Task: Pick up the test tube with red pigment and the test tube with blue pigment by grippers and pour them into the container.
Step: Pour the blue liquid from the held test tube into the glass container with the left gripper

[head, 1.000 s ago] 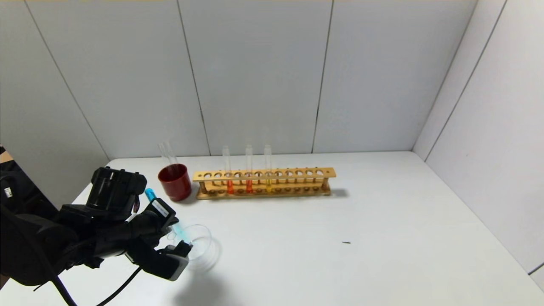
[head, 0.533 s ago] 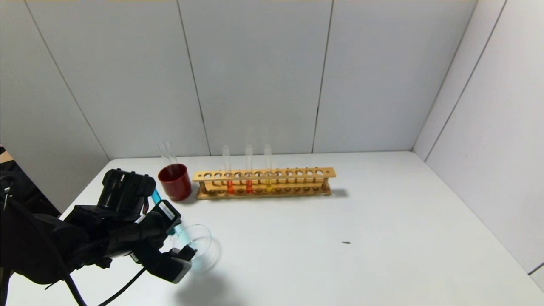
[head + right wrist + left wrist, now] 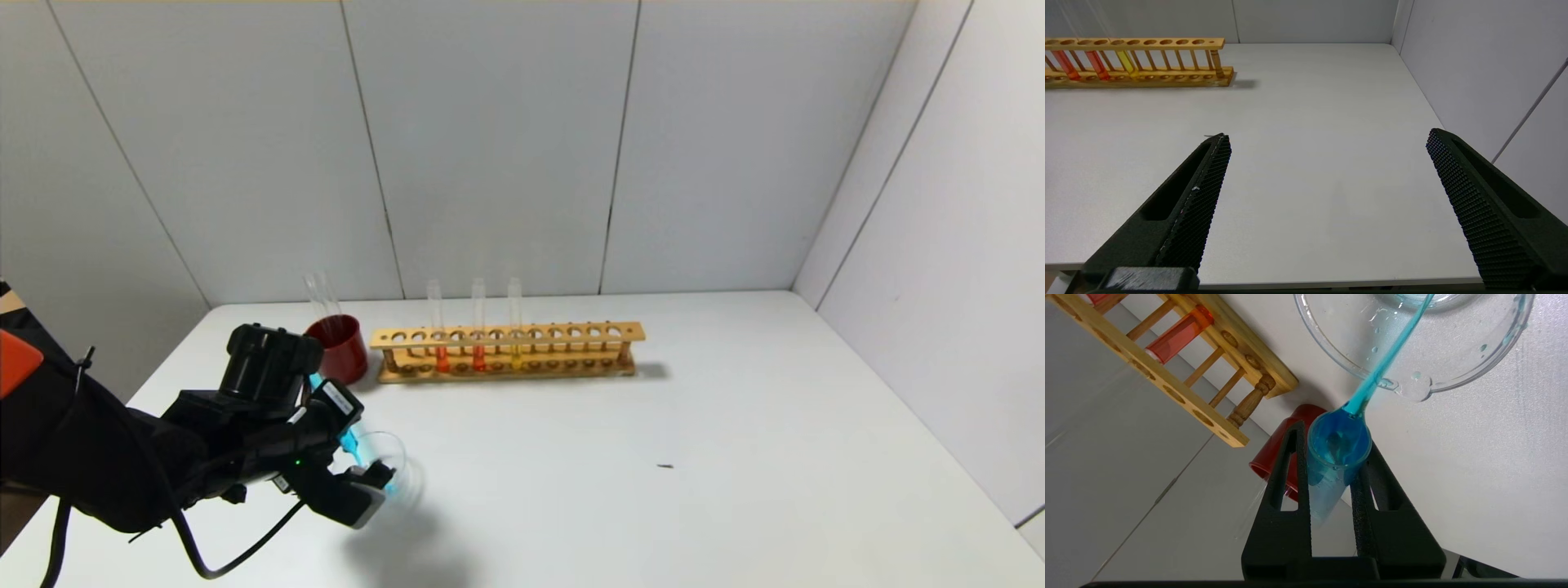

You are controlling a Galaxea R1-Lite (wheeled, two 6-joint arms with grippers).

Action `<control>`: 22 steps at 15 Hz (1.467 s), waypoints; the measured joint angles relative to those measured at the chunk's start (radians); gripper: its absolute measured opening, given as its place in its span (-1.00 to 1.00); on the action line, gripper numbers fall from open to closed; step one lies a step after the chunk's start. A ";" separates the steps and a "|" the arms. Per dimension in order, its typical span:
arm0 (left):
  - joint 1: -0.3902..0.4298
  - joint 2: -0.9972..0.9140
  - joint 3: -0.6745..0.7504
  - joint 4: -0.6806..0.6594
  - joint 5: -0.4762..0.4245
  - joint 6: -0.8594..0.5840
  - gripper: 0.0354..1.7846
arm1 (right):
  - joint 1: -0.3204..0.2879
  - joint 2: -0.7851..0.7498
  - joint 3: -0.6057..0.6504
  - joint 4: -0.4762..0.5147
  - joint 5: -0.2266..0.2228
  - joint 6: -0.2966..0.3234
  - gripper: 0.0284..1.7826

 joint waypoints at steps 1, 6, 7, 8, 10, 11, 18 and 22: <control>0.000 0.005 -0.002 0.000 0.001 0.000 -0.66 | 0.000 0.000 0.000 0.000 0.000 0.000 0.96; 0.000 0.022 -0.014 -0.006 0.016 0.001 -0.66 | 0.000 0.000 0.000 0.000 0.000 0.000 0.96; 0.000 0.026 -0.024 -0.011 0.036 0.001 -0.66 | 0.000 0.000 0.000 0.000 0.000 0.000 0.96; 0.000 0.031 -0.033 -0.012 0.044 -0.001 -0.66 | 0.000 0.000 0.000 0.000 0.000 0.000 0.96; -0.001 0.040 -0.045 -0.013 0.045 -0.001 -0.66 | 0.000 0.000 0.000 0.000 0.000 0.000 0.96; -0.003 0.041 -0.047 -0.011 0.044 0.000 -0.66 | 0.000 0.000 0.000 0.000 0.000 0.000 0.96; -0.027 0.035 -0.051 -0.009 0.048 0.074 -0.66 | 0.000 0.000 0.000 0.000 0.000 0.000 0.96; -0.027 0.010 -0.051 -0.005 0.049 0.159 -0.66 | 0.000 0.000 0.000 0.000 0.000 0.000 0.96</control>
